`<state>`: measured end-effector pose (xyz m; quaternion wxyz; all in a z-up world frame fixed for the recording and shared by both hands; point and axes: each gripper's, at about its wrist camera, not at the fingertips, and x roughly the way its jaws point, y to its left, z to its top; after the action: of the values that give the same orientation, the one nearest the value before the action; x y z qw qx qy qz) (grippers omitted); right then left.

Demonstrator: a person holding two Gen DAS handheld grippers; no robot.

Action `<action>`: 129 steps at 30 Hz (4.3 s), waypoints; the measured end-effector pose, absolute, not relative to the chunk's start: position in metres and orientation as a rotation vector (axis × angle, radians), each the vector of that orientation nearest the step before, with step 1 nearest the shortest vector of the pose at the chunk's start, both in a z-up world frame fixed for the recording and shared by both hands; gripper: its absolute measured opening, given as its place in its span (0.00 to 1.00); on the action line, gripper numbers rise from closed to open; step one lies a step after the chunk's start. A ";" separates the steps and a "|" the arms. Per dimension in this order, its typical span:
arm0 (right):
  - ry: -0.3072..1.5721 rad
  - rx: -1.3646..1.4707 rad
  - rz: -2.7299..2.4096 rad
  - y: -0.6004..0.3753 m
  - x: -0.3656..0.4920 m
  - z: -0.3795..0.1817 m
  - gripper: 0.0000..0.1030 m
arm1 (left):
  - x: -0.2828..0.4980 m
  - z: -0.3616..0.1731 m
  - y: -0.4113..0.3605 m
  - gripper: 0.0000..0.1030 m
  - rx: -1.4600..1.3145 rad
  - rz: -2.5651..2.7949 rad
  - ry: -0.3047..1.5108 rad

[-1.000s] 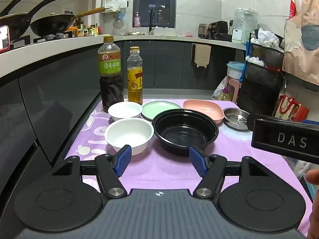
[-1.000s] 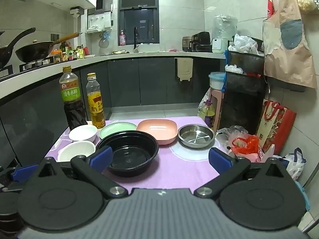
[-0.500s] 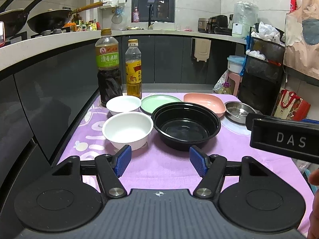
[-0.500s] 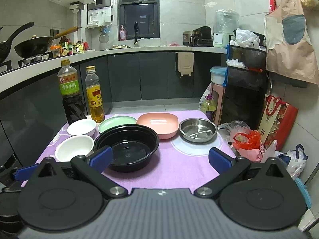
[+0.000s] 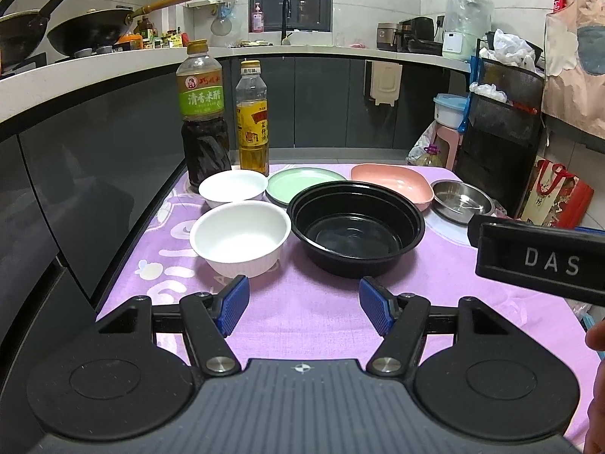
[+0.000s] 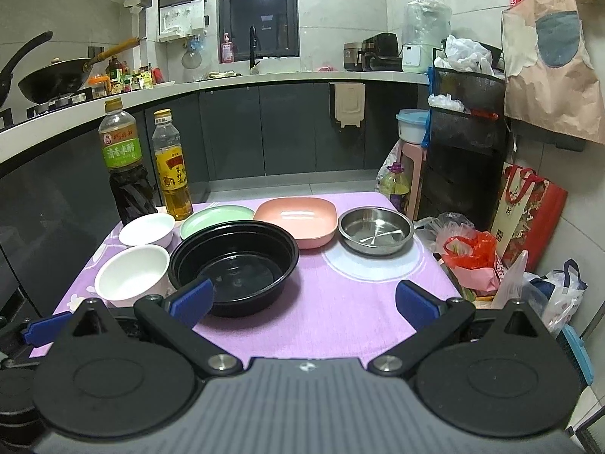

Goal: Organize plates and bowls
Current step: 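Move the left tool toward the black plastic bowl, then close the left tool on the black bowl's rim, then carry the black bowl with the left tool, set it down, open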

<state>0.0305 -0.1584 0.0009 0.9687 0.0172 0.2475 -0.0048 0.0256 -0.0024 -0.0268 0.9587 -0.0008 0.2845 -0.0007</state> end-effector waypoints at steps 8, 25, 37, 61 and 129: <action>0.515 0.043 -0.014 -0.162 0.035 -0.004 0.53 | 0.032 -0.033 0.000 0.60 -0.004 0.017 0.599; 0.578 0.069 -0.016 -0.172 0.063 -0.021 0.53 | 0.063 -0.047 0.006 0.60 -0.033 0.079 0.666; 0.629 0.105 -0.025 -0.185 0.084 -0.036 0.53 | 0.085 -0.057 -0.001 0.60 -0.023 0.098 0.708; 0.700 0.121 -0.032 -0.195 0.138 -0.044 0.53 | 0.137 -0.052 -0.003 0.60 -0.131 0.084 0.774; 0.795 0.113 0.203 -0.159 0.037 -0.030 0.15 | 0.021 -0.050 0.030 0.18 -0.253 -0.013 0.812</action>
<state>0.0366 -0.1586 -0.0301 0.9155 0.0547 0.3862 0.0985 0.0209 0.0295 -0.0498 0.9110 -0.1225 0.3938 -0.0063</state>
